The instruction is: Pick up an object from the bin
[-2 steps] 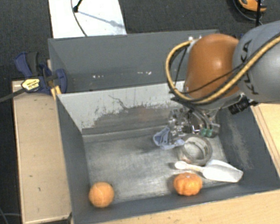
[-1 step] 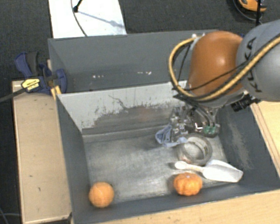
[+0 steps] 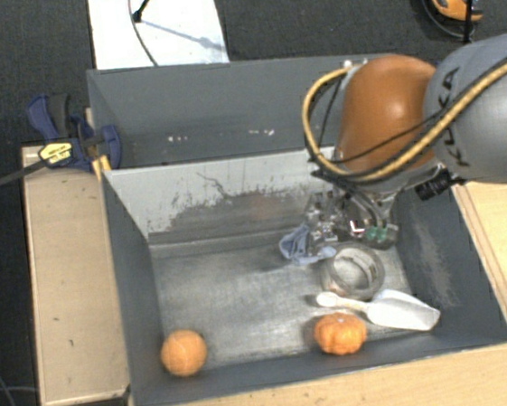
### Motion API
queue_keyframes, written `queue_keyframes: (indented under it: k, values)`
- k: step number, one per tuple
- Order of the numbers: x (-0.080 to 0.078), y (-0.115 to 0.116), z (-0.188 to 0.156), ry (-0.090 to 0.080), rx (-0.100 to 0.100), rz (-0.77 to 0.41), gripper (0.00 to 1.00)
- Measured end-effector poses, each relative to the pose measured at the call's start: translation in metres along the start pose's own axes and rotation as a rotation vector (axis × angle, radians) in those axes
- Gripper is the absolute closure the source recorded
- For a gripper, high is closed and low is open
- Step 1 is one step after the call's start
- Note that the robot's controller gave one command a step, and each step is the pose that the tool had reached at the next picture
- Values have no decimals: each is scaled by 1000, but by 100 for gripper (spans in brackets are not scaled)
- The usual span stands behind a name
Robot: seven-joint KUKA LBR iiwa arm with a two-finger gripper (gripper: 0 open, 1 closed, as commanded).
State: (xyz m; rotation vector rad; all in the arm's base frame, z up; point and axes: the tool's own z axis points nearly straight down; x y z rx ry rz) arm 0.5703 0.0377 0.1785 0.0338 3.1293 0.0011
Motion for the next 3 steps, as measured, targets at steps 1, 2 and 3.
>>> queue_keyframes:
  k: [1,2,3]
  values:
    - [-1,-4,-4,-1,-1,8,100]
    - [-2,-4,47,2,0,-2,100]
    - [0,-2,-66,12,1,-15,100]
